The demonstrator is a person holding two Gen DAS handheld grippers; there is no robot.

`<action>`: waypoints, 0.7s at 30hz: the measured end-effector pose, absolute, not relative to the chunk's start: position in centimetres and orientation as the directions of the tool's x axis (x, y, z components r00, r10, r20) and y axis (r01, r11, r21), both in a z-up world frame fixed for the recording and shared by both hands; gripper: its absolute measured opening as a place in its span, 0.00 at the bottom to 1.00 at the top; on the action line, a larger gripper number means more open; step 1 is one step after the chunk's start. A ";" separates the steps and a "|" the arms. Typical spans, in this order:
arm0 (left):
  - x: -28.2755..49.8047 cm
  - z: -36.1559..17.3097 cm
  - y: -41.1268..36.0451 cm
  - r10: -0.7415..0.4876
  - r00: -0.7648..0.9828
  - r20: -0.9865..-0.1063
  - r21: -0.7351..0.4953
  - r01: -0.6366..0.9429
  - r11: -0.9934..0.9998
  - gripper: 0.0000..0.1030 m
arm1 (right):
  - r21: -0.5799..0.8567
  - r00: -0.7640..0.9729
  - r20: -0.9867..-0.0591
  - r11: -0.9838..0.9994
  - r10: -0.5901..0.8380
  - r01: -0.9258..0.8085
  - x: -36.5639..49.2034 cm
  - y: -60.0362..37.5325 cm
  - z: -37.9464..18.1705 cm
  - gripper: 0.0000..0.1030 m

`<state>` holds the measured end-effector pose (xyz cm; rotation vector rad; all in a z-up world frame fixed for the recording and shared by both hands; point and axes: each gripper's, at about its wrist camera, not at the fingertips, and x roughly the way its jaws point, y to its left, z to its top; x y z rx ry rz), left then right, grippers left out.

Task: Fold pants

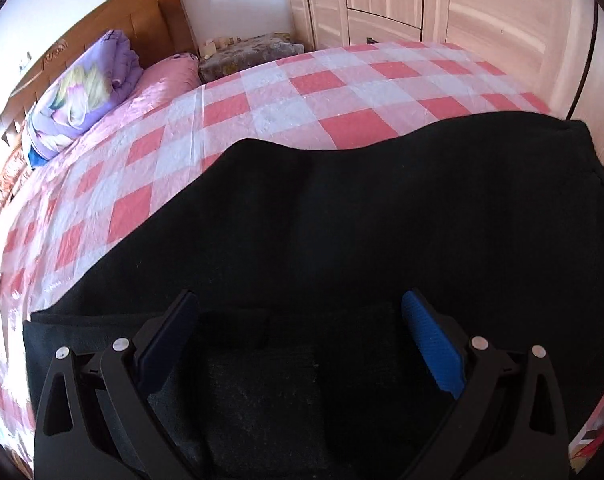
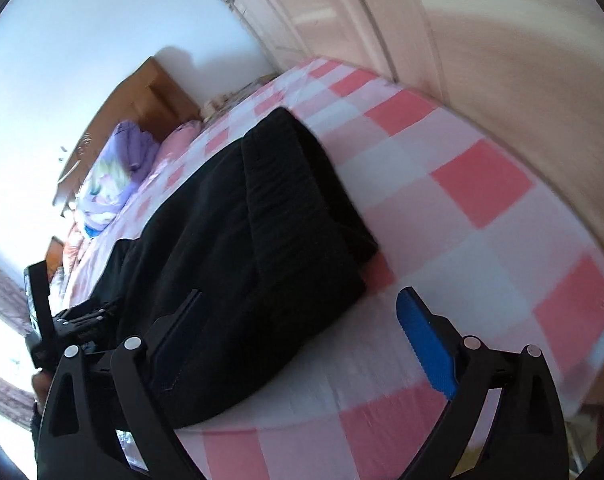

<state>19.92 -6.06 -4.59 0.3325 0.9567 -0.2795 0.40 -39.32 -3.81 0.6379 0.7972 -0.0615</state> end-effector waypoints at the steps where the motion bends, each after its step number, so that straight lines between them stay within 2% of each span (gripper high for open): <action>1: 19.8 -4.7 -6.2 -0.077 0.552 -0.830 0.167 0.378 0.911 0.98 | 0.509 0.714 -0.675 0.817 0.185 0.270 0.8 -39.2 -3.9 0.92; 3: 19.7 -4.6 -6.2 -0.077 0.556 -0.827 0.169 0.377 0.911 0.98 | 0.492 0.698 -0.690 0.832 0.193 0.256 1.5 -38.7 -3.9 0.92; 5: 19.8 -4.6 -6.0 -0.085 0.551 -0.830 0.156 0.376 0.913 0.98 | 0.609 0.685 -0.639 0.774 0.349 0.175 2.1 -37.9 -4.4 0.90; 10: 19.8 -4.6 -6.0 -0.081 0.554 -0.829 0.159 0.371 0.915 0.99 | 0.631 0.703 -0.609 0.761 0.367 0.149 2.2 -37.1 -4.7 0.88; 11: 19.8 -4.6 -6.0 -0.081 0.554 -0.828 0.159 0.371 0.915 0.99 | 0.665 0.714 -0.589 0.729 0.378 0.162 2.3 -37.6 -4.9 0.82; 13: 19.9 -4.6 -6.0 -0.083 0.553 -0.829 0.156 0.371 0.915 0.99 | 0.703 0.741 -0.569 0.678 0.357 0.213 2.6 -38.4 -5.8 0.47; 14: 19.8 -4.6 -6.0 -0.081 0.554 -0.829 0.158 0.370 0.916 0.99 | 0.701 0.748 -0.569 0.677 0.342 0.224 2.5 -38.4 -6.1 0.41; 19: 19.8 -4.7 -6.1 -0.081 0.554 -0.829 0.157 0.368 0.917 0.99 | 0.704 0.828 -0.482 0.690 0.287 0.170 1.2 -38.1 -6.0 0.34; 21: 19.9 -4.7 -6.1 -0.081 0.552 -0.830 0.156 0.369 0.916 0.99 | 0.659 0.846 -0.479 0.733 0.233 0.171 0.7 -37.3 -5.5 0.34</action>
